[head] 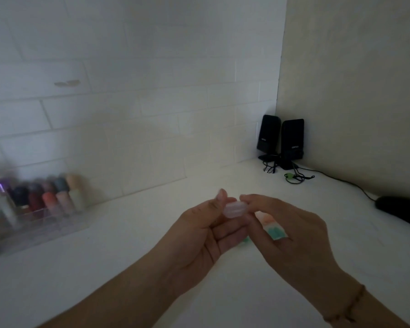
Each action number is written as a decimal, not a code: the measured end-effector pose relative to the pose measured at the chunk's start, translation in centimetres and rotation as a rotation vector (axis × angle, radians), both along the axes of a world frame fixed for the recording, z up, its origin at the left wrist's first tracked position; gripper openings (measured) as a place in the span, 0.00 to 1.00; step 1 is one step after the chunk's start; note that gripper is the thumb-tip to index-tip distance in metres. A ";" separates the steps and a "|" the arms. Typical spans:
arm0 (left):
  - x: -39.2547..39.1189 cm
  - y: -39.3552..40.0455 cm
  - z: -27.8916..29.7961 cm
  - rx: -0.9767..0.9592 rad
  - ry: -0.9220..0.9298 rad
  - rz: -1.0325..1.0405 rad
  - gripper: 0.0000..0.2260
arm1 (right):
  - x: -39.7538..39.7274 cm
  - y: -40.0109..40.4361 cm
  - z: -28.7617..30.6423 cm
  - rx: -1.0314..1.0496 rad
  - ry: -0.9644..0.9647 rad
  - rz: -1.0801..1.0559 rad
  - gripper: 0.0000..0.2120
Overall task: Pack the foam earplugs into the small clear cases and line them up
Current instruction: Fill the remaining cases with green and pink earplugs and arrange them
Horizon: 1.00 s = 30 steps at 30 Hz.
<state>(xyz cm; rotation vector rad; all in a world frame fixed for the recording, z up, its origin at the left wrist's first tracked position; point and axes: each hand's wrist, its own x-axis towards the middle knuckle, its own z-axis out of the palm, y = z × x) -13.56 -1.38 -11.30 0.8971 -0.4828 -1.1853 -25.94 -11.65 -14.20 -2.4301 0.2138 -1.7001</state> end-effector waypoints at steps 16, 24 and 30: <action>0.4 0.0 -0.7 -0.040 -0.038 0.003 0.12 | 0.1 -0.7 -0.3 -0.028 0.098 -0.110 0.12; 0.6 0.5 -1.1 -0.031 -0.137 -0.073 0.16 | -0.1 0.2 0.2 0.027 0.101 -0.108 0.11; 2.7 1.8 1.0 -0.059 -0.440 -0.059 0.17 | 0.0 1.4 0.2 0.137 0.037 0.037 0.12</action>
